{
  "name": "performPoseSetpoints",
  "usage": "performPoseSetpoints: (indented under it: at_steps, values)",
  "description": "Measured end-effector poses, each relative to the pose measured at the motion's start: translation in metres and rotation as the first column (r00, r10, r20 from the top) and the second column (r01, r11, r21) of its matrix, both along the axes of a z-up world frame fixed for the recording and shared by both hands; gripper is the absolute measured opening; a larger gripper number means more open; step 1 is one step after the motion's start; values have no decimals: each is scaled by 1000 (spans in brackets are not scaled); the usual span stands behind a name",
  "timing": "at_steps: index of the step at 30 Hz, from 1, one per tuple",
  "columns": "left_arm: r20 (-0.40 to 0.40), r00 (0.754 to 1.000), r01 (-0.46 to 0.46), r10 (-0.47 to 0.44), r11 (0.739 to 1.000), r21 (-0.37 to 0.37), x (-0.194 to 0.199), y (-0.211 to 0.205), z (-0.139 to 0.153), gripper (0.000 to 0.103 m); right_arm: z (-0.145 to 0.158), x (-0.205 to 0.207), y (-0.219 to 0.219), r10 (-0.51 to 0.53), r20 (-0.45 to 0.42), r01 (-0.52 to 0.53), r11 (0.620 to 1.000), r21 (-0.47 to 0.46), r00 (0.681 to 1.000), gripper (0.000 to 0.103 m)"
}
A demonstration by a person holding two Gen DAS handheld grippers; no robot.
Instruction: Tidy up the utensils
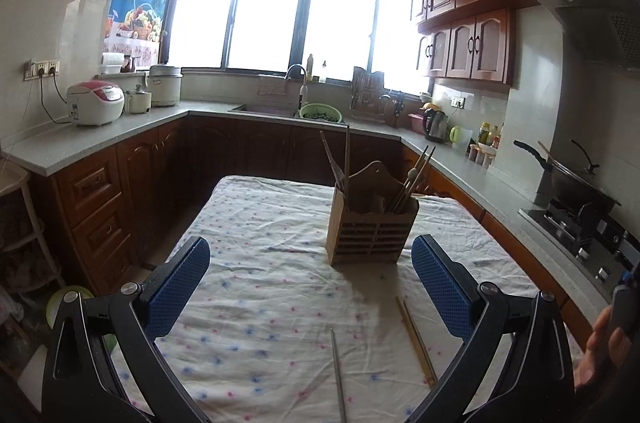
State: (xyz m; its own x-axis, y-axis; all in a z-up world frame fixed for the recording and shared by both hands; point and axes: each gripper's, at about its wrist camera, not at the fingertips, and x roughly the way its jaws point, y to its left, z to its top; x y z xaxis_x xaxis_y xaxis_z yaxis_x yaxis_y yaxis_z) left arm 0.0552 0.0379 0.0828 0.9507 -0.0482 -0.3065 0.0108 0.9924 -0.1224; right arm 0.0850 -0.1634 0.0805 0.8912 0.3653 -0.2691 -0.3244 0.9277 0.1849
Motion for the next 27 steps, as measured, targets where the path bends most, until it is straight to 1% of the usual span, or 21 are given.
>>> performPoseSetpoints:
  at_steps: [1,3,6,8,10,12,15,17,20,22,27]
  values:
    - [8,1000,-3,3,1000,12,-4,-2,0,103,3,-4,0,-2,9,2,1000,-5,1000,103]
    - [-11,1000,16,-16,1000,19,-9,-6,-5,103,-1,-13,2,-8,26,8,1000,-19,1000,103]
    - [-26,999,47,-48,999,-23,-15,-5,-16,103,-20,-23,5,-17,24,17,999,-31,1000,103]
    - [-7,1000,23,-23,999,-26,-22,-6,-23,103,-33,-28,4,-37,10,38,999,-18,999,103]
    - [8,1000,-6,6,1000,-2,-28,-8,-26,103,-44,-34,0,-53,3,53,999,5,999,103]
    - [6,1000,-25,25,999,32,-30,-12,-28,103,-50,-38,-2,-63,1,63,998,11,998,103]
    - [-33,999,-9,11,997,71,-27,-17,-27,103,-50,-40,-3,-67,-4,67,998,4,998,103]
    - [-37,999,-28,31,996,86,-27,-17,-26,103,-45,-45,-4,-72,18,72,997,9,997,103]
    - [-25,999,-21,24,995,95,-30,-17,-27,103,-42,-50,-3,-79,47,79,997,1,996,103]
    - [-15,1000,-22,24,996,88,-33,-17,-28,103,-43,-52,-2,-85,58,86,996,-9,995,103]
    - [48,998,-45,43,998,52,-45,-16,-32,103,-54,-53,0,-81,32,82,997,-13,996,103]
